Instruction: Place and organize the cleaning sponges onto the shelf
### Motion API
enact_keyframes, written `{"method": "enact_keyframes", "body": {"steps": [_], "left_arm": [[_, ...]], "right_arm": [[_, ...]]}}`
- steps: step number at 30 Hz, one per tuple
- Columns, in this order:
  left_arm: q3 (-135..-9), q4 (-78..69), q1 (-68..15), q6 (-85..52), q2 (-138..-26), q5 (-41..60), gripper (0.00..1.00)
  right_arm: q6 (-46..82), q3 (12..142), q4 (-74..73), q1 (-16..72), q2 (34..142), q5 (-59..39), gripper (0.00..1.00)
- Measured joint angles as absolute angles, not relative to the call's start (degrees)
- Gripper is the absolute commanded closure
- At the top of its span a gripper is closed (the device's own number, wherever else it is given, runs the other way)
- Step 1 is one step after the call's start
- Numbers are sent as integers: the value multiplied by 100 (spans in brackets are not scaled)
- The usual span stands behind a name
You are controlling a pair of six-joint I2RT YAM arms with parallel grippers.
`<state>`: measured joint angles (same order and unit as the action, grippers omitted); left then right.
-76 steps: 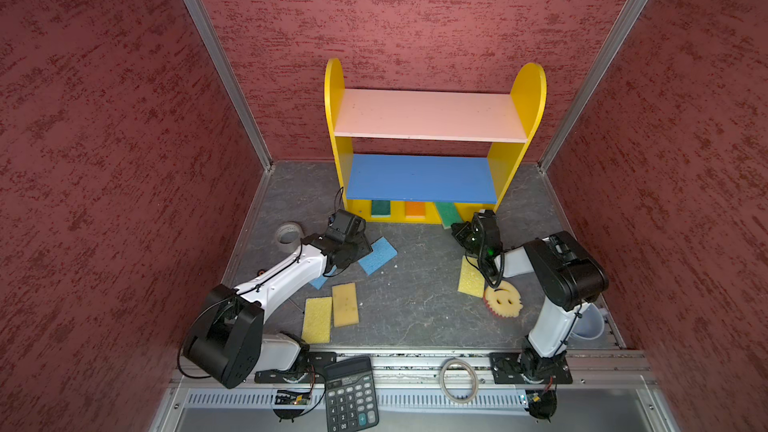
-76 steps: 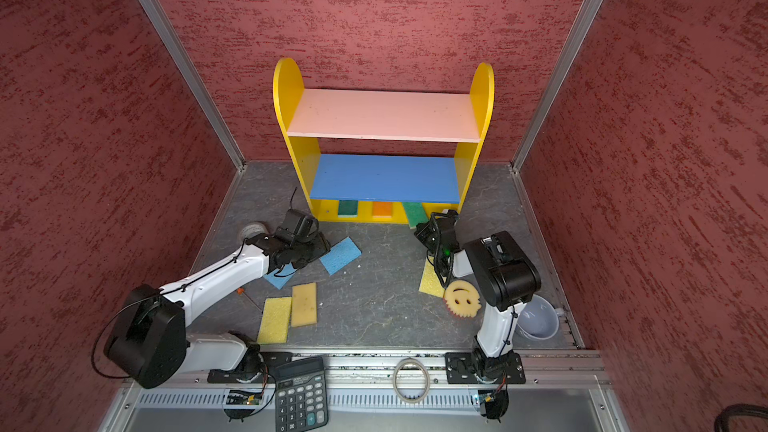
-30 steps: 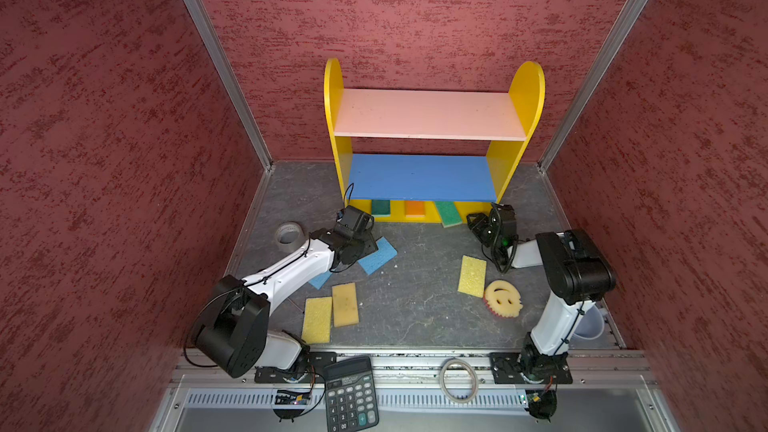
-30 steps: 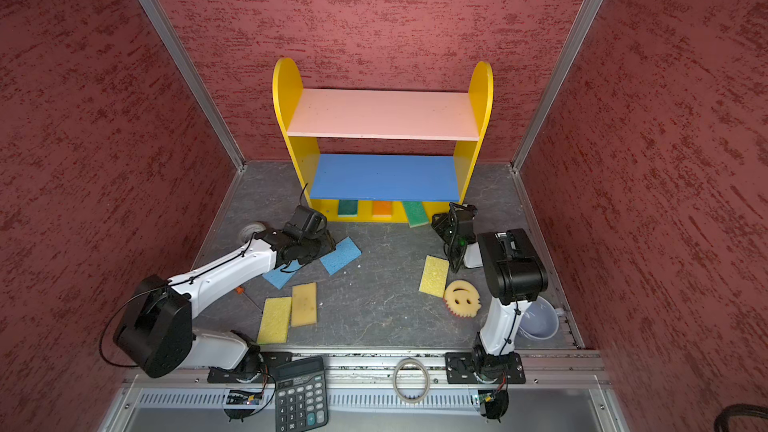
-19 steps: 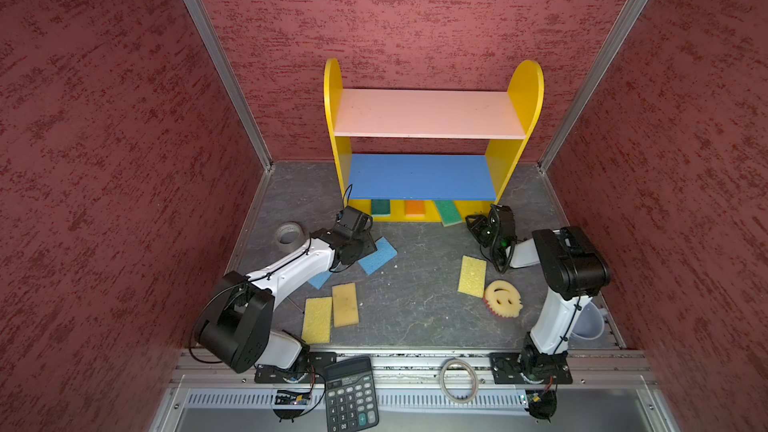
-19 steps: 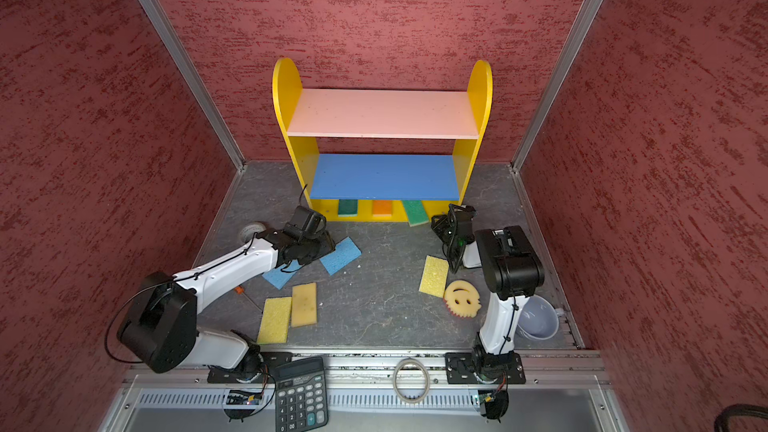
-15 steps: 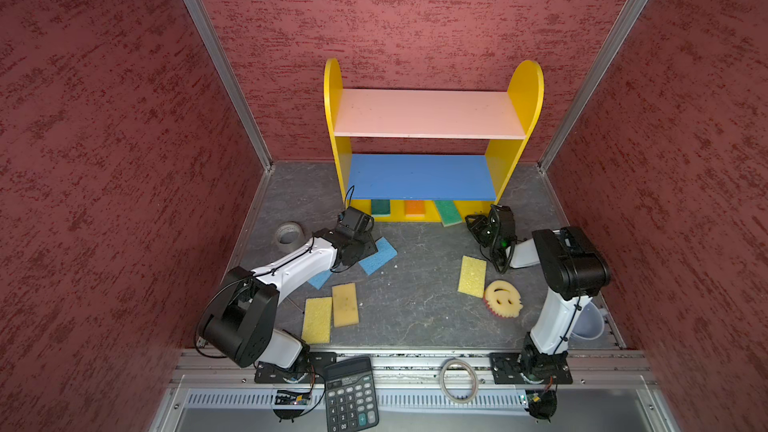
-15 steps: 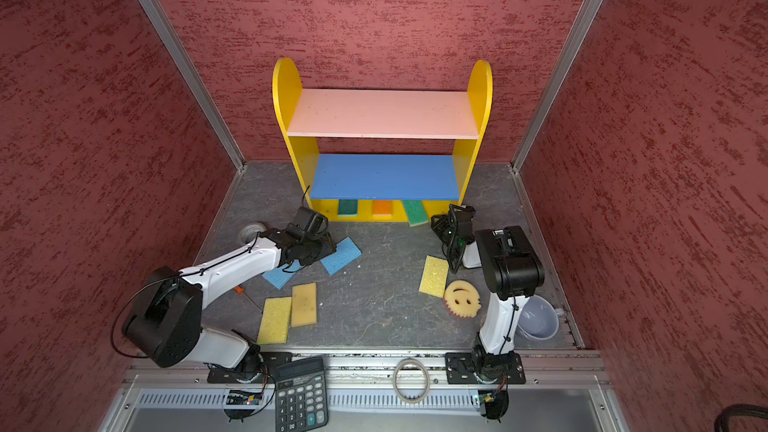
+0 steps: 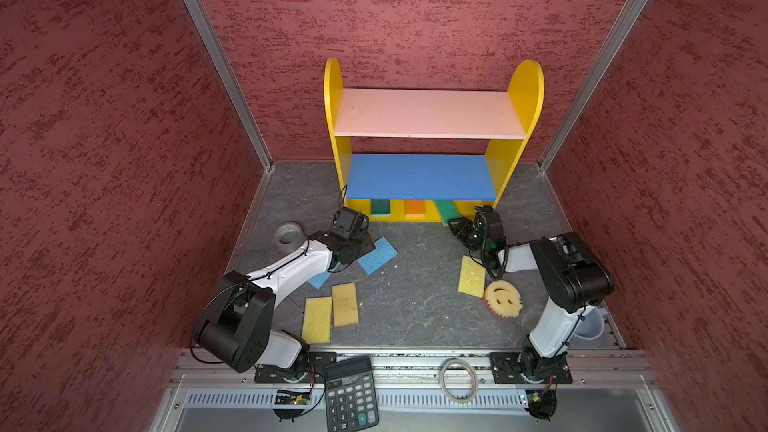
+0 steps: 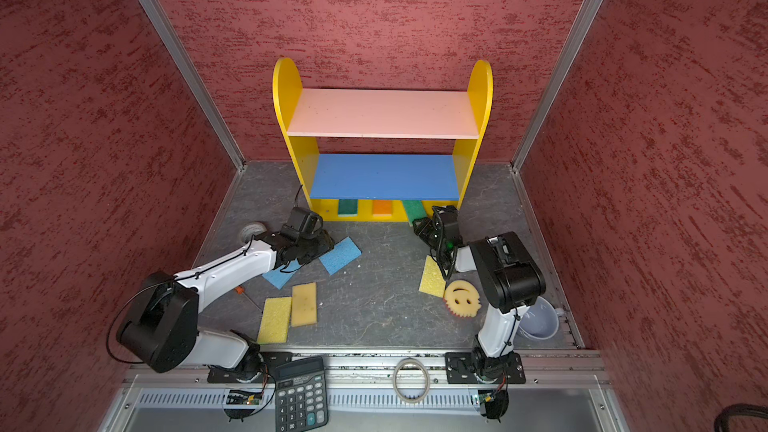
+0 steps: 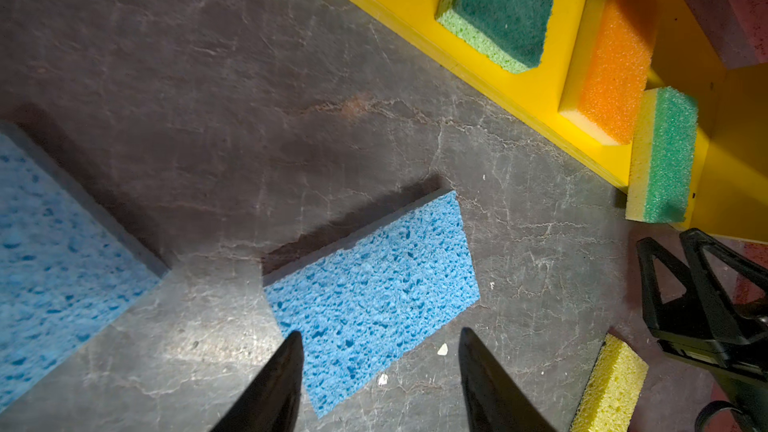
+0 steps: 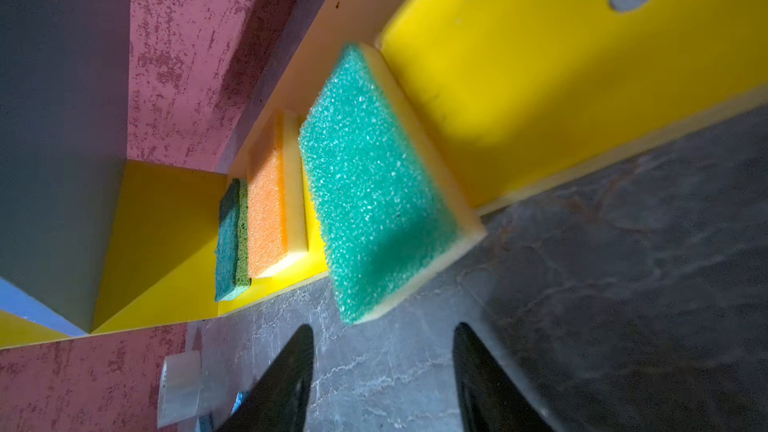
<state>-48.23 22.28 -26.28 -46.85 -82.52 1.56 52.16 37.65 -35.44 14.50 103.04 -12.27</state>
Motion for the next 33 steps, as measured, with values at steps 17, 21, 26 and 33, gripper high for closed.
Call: {"method": "enact_keyframes", "body": {"steps": [17,21,26,33], "left_arm": [[-4571,1909,-2591,-4668,-8246,521,40],[-4460,1839,-2591,-4668,-8246,617,39],[-4412,1802,-2587,-4663,-8248,738,39],[-4416,1791,-2567,-4641,-8401,917,40]], "right_arm": [[5516,4080,-3494,1894,10637,-834,36],[5798,4029,-3776,2067,10731,-727,38],[6233,4021,-4163,2189,10925,-558,43],[6914,3789,-4707,2314,11041,-23,49]]}}
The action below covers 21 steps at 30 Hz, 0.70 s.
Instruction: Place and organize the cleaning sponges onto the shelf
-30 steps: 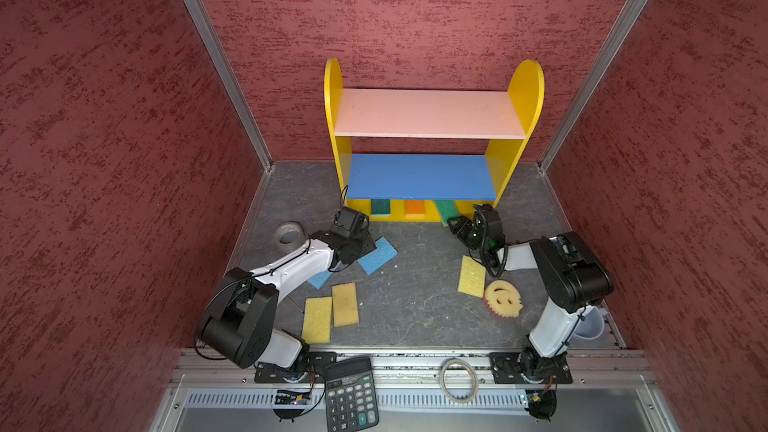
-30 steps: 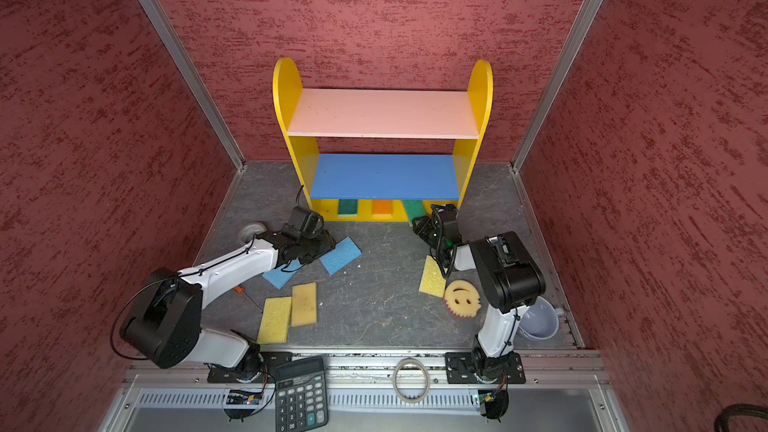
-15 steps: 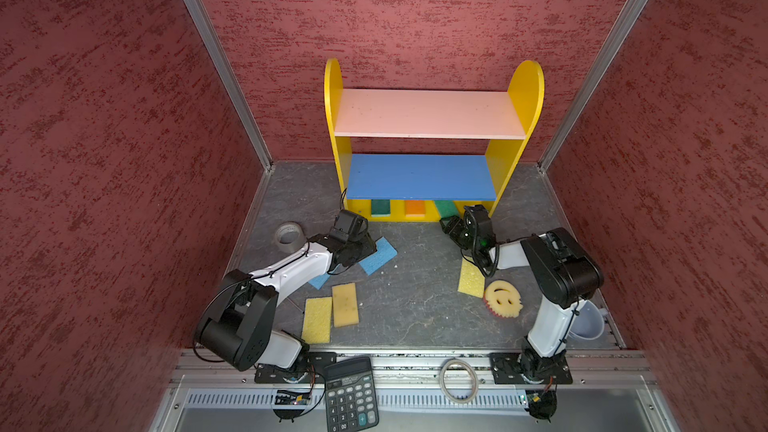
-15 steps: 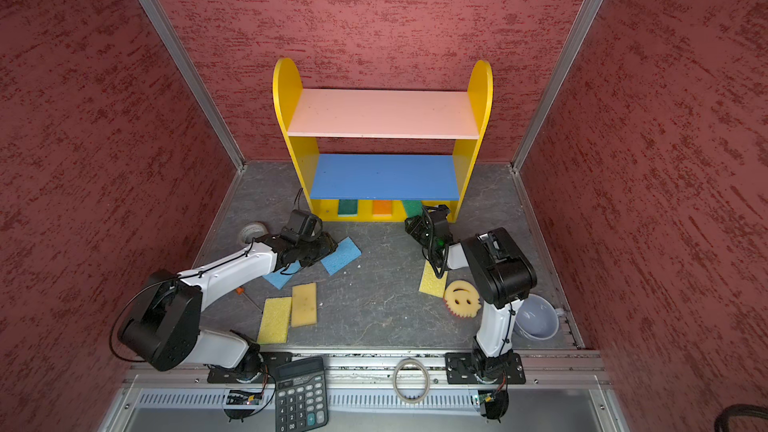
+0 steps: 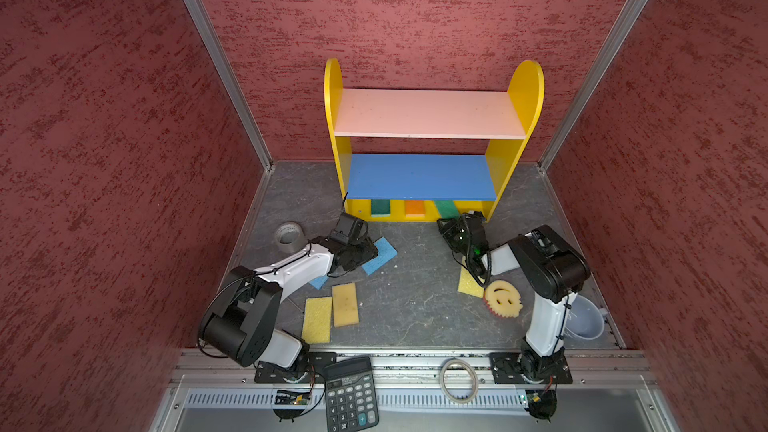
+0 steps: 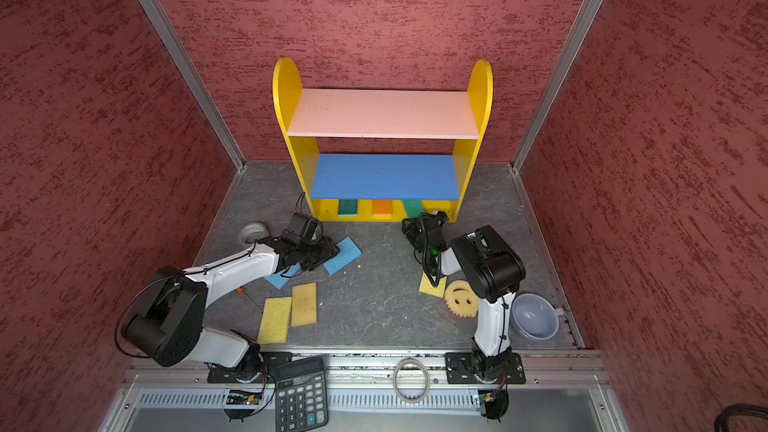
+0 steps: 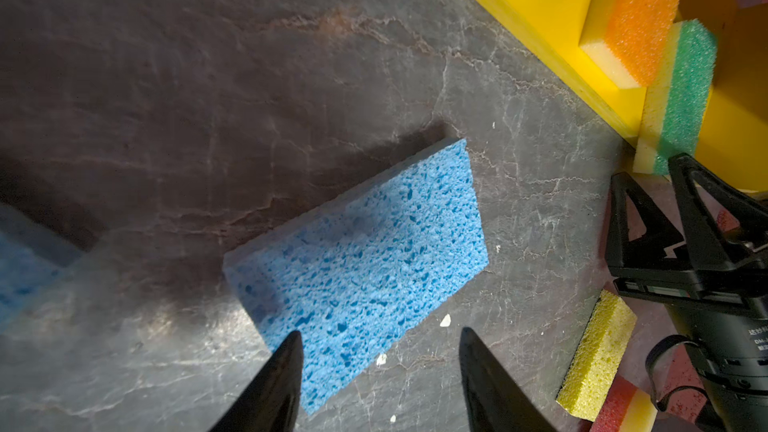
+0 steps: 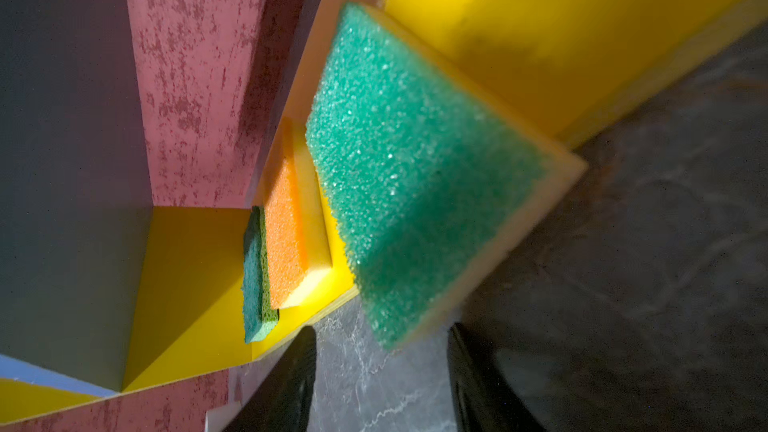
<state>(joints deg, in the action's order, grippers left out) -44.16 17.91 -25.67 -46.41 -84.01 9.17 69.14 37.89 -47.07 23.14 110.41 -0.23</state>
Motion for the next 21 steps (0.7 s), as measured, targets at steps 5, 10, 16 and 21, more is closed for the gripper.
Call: {"method": "enact_keyframes", "body": {"steps": [5,10,16,21], "left_arm": [[-4416,1787,-2567,-4611,-8412,1017,40],[-4418,1787,-2565,-4554,-8412,1061,40],[-4425,1747,-2561,-4552,-8412,1114,42],[-4425,1664,-2554,-4552,-8449,1173,43]], "right_arm": [[7404,3588,-5041,2383,11059,399,49],[7660,3538,-5026,2397,10995,698,44],[7719,3503,-4775,2237,10875,858,52],[7717,3568,-4709,2058,10930,932,58]]}}
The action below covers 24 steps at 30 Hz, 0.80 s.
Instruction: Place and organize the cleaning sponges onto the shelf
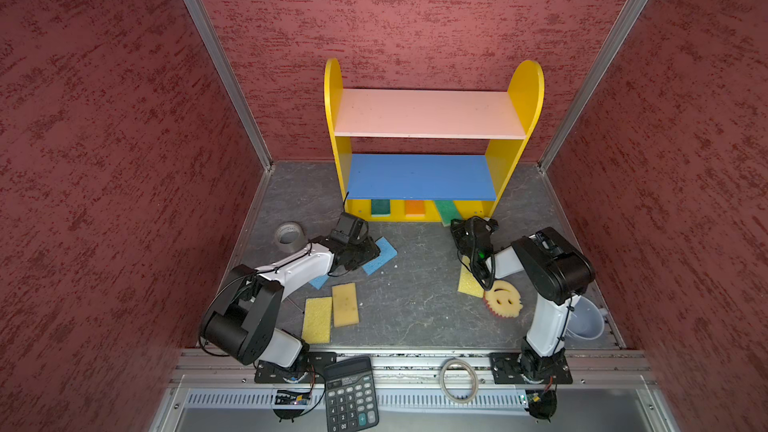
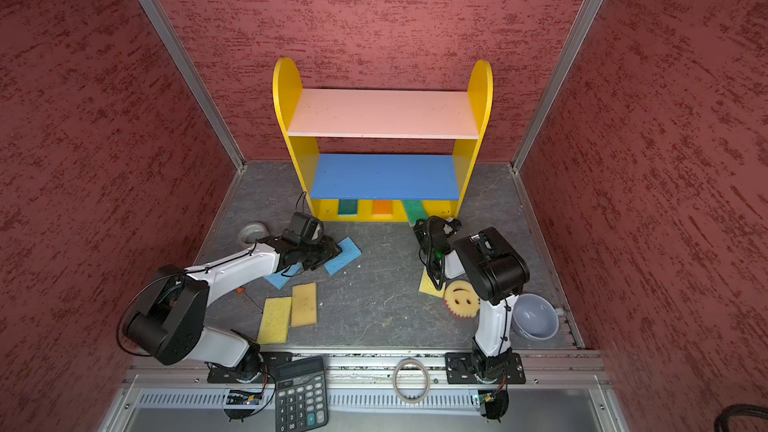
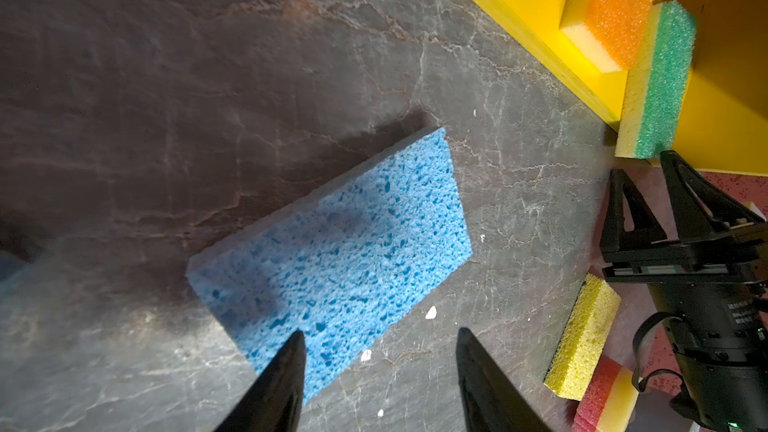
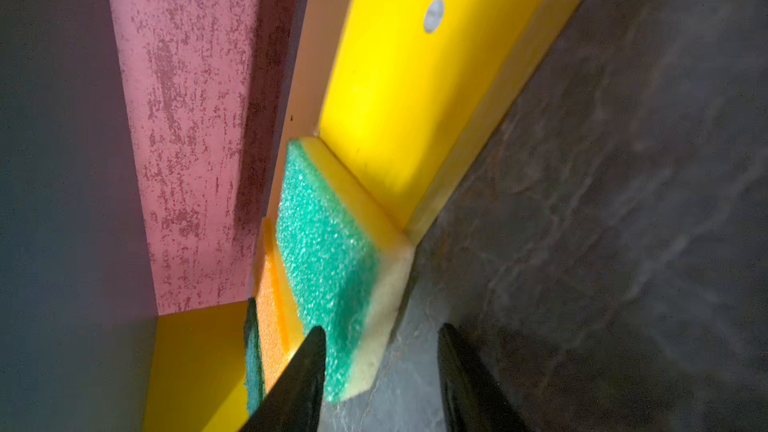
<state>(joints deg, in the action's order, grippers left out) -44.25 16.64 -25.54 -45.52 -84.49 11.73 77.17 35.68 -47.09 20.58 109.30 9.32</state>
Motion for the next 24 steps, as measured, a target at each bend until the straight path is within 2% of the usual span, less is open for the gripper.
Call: {"method": "enact_keyframes", "body": {"steps": [8,14,24], "left_arm": [[-4427,1667,-2534,-4519,-8556,1197,43],[-4442,1664,-2528,-4515,-8637,1227,43],[-4442,1664,-2480,-4512,-8637,1304,43]], "right_arm": [[7824,3778,-4890,2021,11227,952,65],[7955,3785,-5026,2029,11340,956,87],[8342,3763,-5258,2163,11441,1131,100]]}}
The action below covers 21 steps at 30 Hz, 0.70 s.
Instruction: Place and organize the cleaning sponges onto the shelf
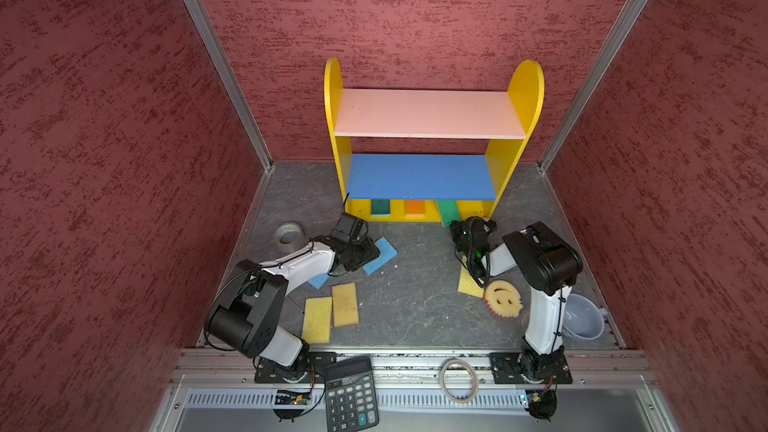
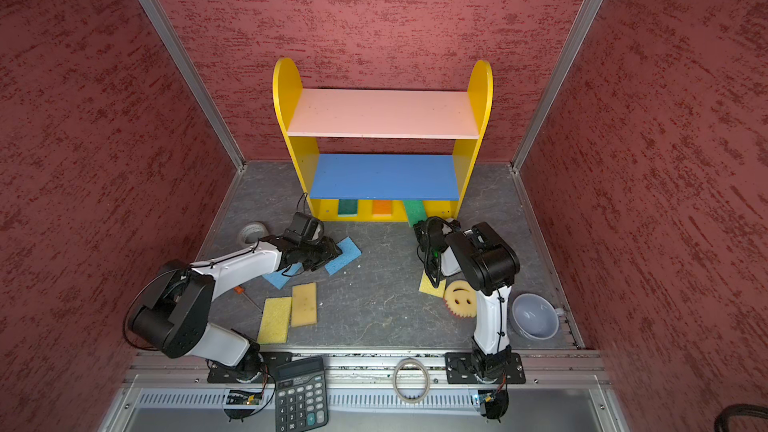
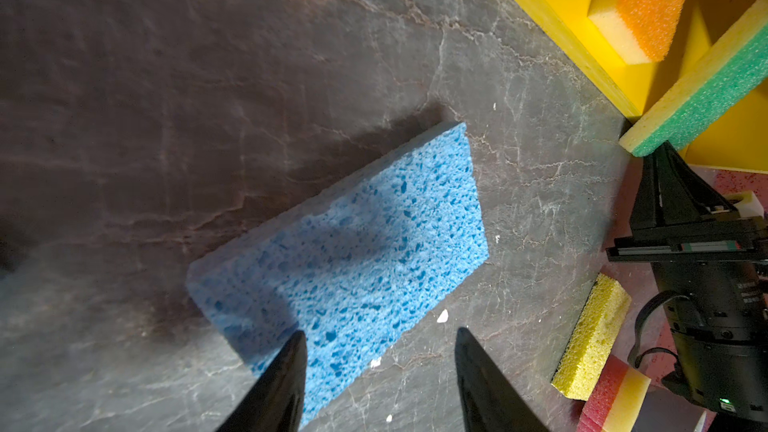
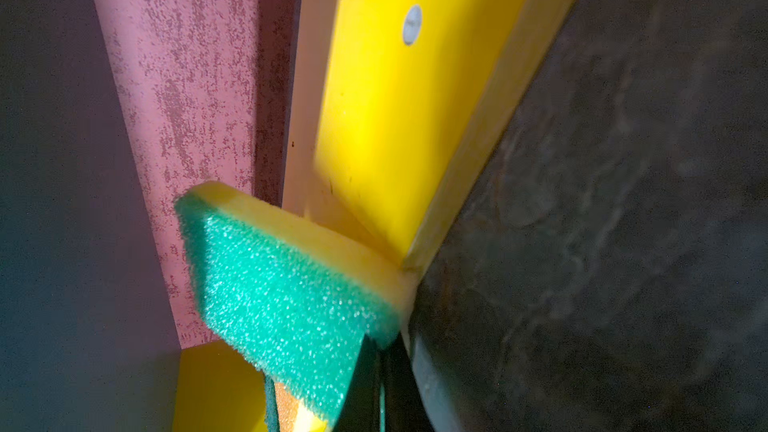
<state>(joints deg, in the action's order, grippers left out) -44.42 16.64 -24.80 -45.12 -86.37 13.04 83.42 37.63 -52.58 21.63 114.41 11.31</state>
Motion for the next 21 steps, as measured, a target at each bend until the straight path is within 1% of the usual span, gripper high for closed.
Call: {"method": "enact_keyframes", "body": {"steps": [10,21], "left_arm": [[-4442,1664,-2443,-4469,-8619,1308,43],[-4434,1669,-2403,-4451,-8571,1310,43]], "right_arm": [[8849,3691,-5542,2346,11522,1636,100],[9024,3806,-5524,2386,11528,1975,100]]}}
